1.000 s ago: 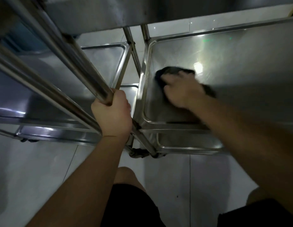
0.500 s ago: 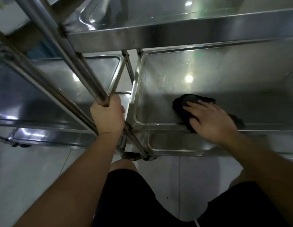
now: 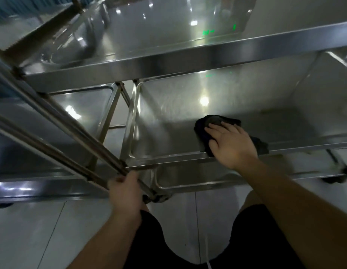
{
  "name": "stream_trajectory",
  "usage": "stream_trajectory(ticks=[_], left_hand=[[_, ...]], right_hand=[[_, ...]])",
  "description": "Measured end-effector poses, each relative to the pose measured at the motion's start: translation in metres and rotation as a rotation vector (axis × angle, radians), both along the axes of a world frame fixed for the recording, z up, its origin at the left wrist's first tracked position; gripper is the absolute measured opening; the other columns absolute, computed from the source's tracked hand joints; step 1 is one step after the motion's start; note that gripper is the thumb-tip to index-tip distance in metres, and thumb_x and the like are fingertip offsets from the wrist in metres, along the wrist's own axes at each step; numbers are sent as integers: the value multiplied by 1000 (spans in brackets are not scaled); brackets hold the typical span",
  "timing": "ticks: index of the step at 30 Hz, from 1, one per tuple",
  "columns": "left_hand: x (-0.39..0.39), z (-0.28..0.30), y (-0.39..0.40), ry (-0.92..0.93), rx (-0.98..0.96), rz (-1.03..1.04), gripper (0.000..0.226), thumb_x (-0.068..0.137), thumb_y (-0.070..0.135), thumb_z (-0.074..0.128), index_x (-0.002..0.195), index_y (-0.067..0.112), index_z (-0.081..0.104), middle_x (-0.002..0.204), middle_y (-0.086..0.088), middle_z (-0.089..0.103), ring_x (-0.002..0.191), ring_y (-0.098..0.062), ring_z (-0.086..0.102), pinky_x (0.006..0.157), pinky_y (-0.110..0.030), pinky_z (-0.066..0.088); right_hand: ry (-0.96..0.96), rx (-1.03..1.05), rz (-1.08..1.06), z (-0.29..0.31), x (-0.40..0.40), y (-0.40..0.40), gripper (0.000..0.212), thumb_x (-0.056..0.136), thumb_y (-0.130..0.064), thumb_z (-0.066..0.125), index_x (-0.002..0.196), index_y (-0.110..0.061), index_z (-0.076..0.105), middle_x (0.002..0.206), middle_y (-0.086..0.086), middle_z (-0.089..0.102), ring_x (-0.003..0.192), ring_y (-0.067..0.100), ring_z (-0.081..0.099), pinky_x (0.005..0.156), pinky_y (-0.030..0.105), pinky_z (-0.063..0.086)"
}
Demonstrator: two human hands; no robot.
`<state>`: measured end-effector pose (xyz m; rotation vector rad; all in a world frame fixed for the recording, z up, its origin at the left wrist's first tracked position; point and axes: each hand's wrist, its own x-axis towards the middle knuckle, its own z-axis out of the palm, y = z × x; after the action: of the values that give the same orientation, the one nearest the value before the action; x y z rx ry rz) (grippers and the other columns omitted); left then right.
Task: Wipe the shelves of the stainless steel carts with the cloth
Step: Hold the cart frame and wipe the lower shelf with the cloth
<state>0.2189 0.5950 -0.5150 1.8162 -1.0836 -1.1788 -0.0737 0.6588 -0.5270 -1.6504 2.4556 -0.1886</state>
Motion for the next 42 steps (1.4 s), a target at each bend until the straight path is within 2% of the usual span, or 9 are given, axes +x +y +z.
stream_trajectory(ticks=[5, 10, 16, 21, 25, 31, 36, 39, 42], left_hand=[[-107, 7, 29, -164, -241, -530, 8, 90, 26, 68, 87, 27, 61, 76, 10, 65, 74, -9, 61, 67, -33, 47], [-182, 9, 4, -567, -527, -848, 26, 99, 31, 57, 122, 20, 62, 122, -3, 60, 114, -25, 57, 97, -38, 48], [-218, -19, 0, -819, -470, -938, 61, 111, 39, 35, 165, 11, 27, 174, -10, 21, 161, -27, 16, 131, -40, 14], [-217, -33, -6, -812, -493, -975, 62, 111, 31, 30, 169, 13, 17, 176, -11, 16, 163, -27, 10, 132, -40, 5], [-218, -34, -5, -838, -502, -942, 61, 111, 30, 32, 168, 11, 20, 176, -10, 16, 163, -25, 8, 132, -37, 5], [-216, -33, -4, -844, -513, -934, 60, 112, 35, 33, 168, 15, 25, 176, -6, 18, 163, -23, 10, 131, -36, 6], [-219, -33, -2, -854, -530, -914, 61, 112, 35, 32, 169, 16, 22, 177, -4, 15, 163, -20, 7, 129, -31, 0], [-220, -32, -2, -869, -533, -919, 60, 111, 34, 32, 168, 15, 24, 176, -6, 18, 163, -21, 8, 129, -31, 0], [-219, -30, 0, -896, -539, -936, 60, 110, 33, 34, 167, 12, 28, 174, -10, 23, 162, -25, 14, 132, -37, 8]], right_hand=[[-71, 15, 79, 0, -31, 11, 65, 98, -51, 17, 161, -43, 33, 170, -20, 27, 158, 13, 20, 130, 40, 12], [-36, -29, -110, -7, -103, 51, 59, 102, -49, 24, 160, -42, 37, 170, -16, 31, 158, 16, 24, 129, 43, 16], [60, -17, -390, -7, -124, 53, 62, 102, -47, 26, 161, -34, 38, 169, -8, 34, 154, 28, 30, 127, 51, 20], [-85, -19, 129, -5, -81, -11, 60, 102, -47, 22, 160, -44, 38, 168, -22, 29, 157, 14, 21, 129, 43, 9], [-58, -9, 168, 3, -108, -51, 54, 107, -43, 33, 160, -39, 39, 170, -16, 29, 157, 17, 24, 129, 43, 14], [15, -87, -388, 8, -244, -15, 49, 97, -38, 39, 139, -25, 60, 148, 12, 58, 132, 38, 54, 110, 52, 42], [14, 9, -776, 0, -292, -9, 58, 97, -38, 35, 147, -13, 48, 155, 18, 46, 144, 43, 39, 120, 62, 26], [18, -16, -529, 3, -241, -62, 52, 94, -40, 43, 141, -19, 55, 151, 11, 52, 139, 39, 45, 114, 54, 33], [-24, -5, -14, 7, -159, -118, 55, 99, -42, 37, 151, -31, 51, 162, -2, 46, 148, 30, 40, 120, 48, 31]])
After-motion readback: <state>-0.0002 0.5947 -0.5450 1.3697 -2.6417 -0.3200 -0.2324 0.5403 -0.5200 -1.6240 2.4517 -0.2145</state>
